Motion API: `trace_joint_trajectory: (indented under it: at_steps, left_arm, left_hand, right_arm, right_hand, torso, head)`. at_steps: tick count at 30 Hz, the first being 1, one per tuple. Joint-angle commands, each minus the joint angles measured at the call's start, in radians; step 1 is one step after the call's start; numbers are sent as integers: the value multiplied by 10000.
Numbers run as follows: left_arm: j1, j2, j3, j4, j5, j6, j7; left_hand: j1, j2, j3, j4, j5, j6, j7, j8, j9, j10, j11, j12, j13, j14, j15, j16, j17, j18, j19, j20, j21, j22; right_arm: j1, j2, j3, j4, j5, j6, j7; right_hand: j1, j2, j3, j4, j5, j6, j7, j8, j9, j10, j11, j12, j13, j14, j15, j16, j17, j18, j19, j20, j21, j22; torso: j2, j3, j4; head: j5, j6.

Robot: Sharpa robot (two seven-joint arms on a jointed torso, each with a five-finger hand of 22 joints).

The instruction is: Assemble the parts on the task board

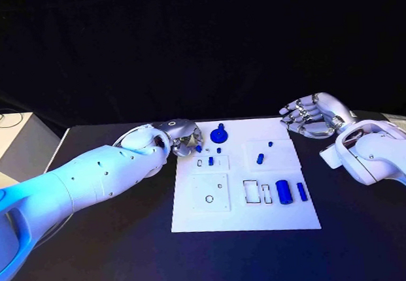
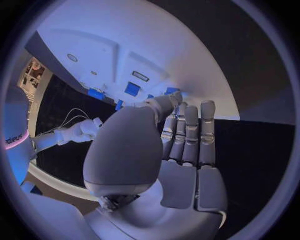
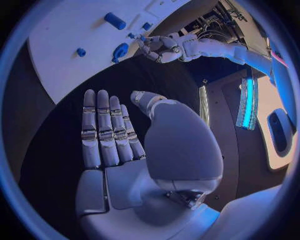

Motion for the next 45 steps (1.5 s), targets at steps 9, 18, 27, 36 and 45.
trace_joint_trajectory:
  at_steps: [9,18,27,36,45]
  left_arm:
    - [1,80,-34,-44,171,-153,533]
    - [0,78,-58,-43,187,-119,619]
    - [-1,70,-77,-30,224,-96,701]
    - [-1,47,-90,-32,227,-85,694]
    - [-1,33,-94,-50,227,-124,693]
  left_hand:
    - [167,-93,102,-352,18,162,-23,-53,30,-469,-2,207,80,-67,-56,-77,-97,143,-277,-37,305,205]
    - [147,-42,149,-473,17,306,-31,-11,72,-553,-22,377,148,-12,-80,-41,-125,136,-328,-61,463,329]
    - [162,3,200,-596,17,425,-54,34,127,-576,-38,531,205,27,-99,6,-140,131,-346,-80,593,426]
    - [215,79,335,-764,17,567,-80,93,202,-616,-50,662,246,57,-120,44,-164,120,-330,-107,785,566]
    - [240,118,460,-885,17,592,-88,92,238,-646,-52,726,260,77,-130,70,-182,110,-302,-122,939,673]
  right_arm:
    - [2,7,5,31,-35,140,109]
    - [2,10,5,40,-36,136,108]
    - [2,14,5,46,-36,132,105]
    - [2,18,5,40,-36,132,104]
    - [2,21,5,33,-36,133,105]
  right_hand:
    - [-55,-14,-29,-5,67,-20,69,-52,-9,-3,60,-61,-16,23,57,-59,-9,53,-52,9,-25,-10]
    - [-55,-14,-29,-5,67,-20,69,-52,-9,-3,60,-61,-16,23,57,-59,-9,53,-52,9,-25,-10]
    - [-55,-14,-29,-5,67,-20,69,-52,-9,-3,60,-61,-16,23,57,-59,-9,53,-52,9,-25,-10]
    - [-55,-14,-29,-5,67,-20,69,-52,-9,-3,60,-61,-16,23,57,-59,-9,53,-52,9,-25,-10]
    - [-55,0,-35,-10,68,-6,73,-79,-16,5,64,-73,-36,35,62,-93,-54,54,-47,16,-20,-117]
  torso:
    - [5,5,8]
    - [2,-2,8]
    - [-1,-2,10]
    - [-3,-1,7]
    - [2,-2,6]
  head:
    - [-36,-29]
    - [-46,-33]
    - [-48,-38]
    - [-48,-41]
    - [-56,-34]
